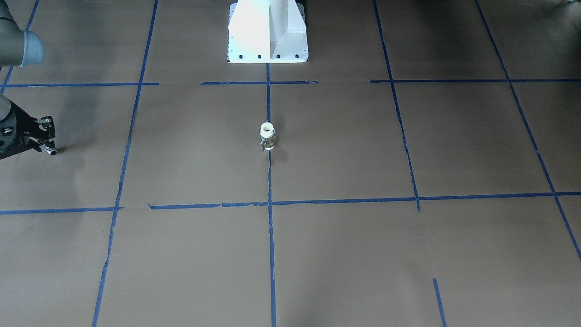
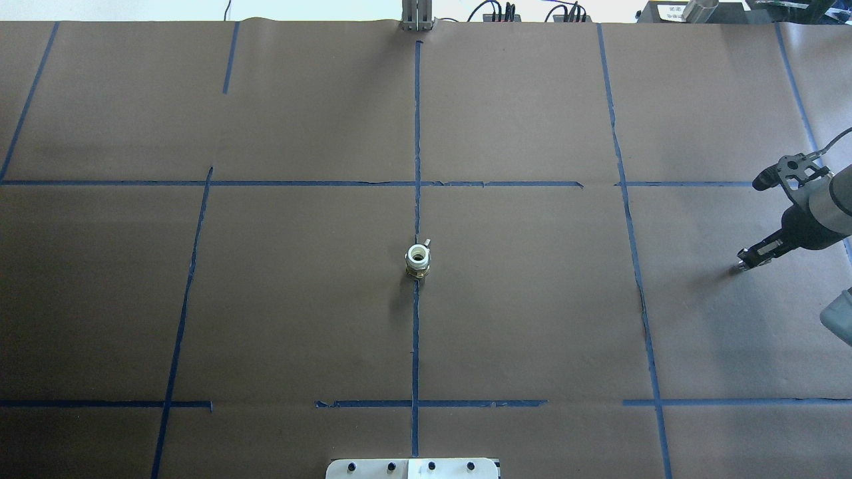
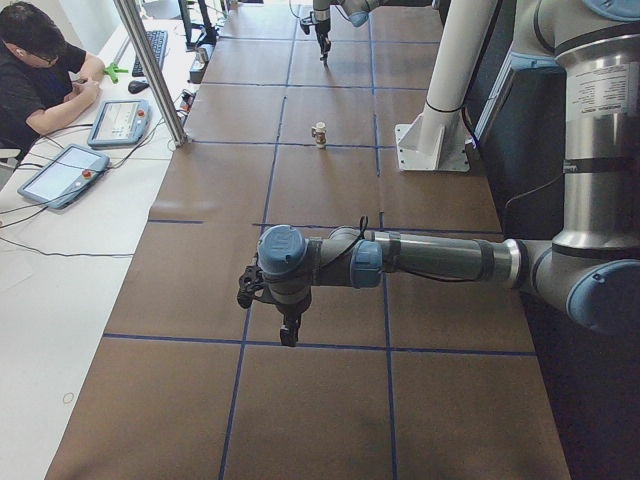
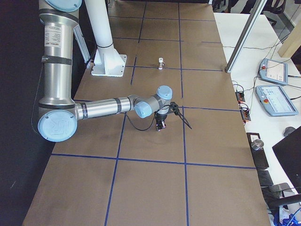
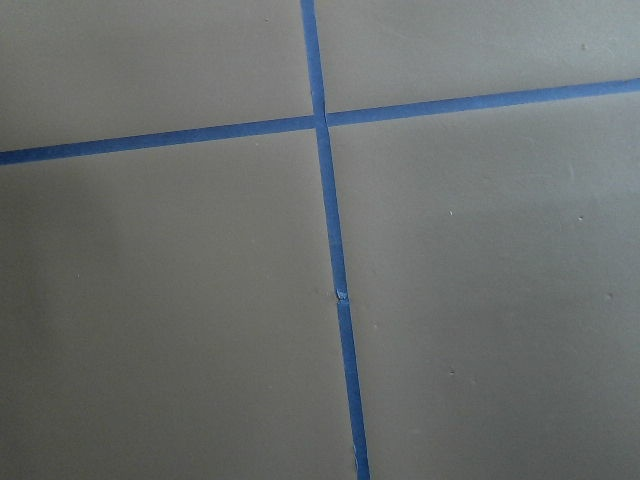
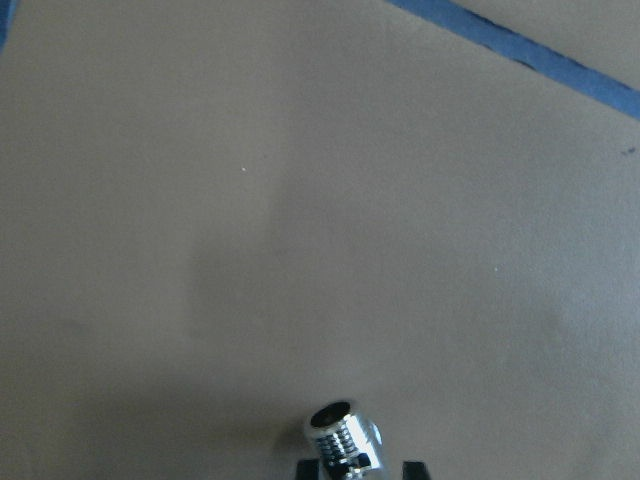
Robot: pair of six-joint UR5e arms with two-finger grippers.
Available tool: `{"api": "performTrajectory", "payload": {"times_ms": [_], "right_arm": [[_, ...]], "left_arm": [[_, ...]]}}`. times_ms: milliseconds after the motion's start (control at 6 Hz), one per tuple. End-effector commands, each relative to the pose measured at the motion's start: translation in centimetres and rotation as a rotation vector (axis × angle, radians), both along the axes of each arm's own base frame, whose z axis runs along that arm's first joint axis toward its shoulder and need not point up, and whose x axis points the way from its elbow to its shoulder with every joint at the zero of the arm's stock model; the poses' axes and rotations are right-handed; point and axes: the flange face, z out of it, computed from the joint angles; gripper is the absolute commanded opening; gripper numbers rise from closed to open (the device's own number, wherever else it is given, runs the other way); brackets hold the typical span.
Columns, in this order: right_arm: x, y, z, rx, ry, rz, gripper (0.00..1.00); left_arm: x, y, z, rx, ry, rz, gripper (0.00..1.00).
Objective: Assemble PPR valve and pipe with both arms
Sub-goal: 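Reach the right gripper down and grasp the chrome valve fitting, then carry the chrome valve with the right gripper above the white fitting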
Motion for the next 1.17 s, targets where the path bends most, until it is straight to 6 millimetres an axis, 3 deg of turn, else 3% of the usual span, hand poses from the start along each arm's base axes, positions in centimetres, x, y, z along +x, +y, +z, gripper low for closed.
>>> {"api": "performTrajectory", "payload": {"times_ms": [0, 167, 500, 667, 1000], "right_arm": [[1.1, -0.3, -4.7, 0.062, -0.050, 0.023, 0.00], [0.2, -1.8, -8.2, 0.117, -0.086, 0.026, 0.00], [-5.4, -7.2, -20.8, 0.179, -0.118, -0.002, 0.00], [-9.5, -6.8, -25.5, 0.249, -0.159, -0.054, 0.00], [-14.2, -6.3, -31.7, 0.344, -0.192, -0.092, 0.00]], "left_arm": [[0.0, -0.1, -0.1, 0.001, 0.000, -0.001, 1.00], [0.0, -0.1, -0.1, 0.001, 0.000, -0.001, 1.00], [0.0, -0.2, -0.3, 0.005, 0.000, 0.000, 1.00], [0.0, -0.2, -0.3, 0.004, 0.000, -0.001, 1.00], [0.0, -0.6, -0.7, -0.006, 0.000, -0.021, 1.00]]}}
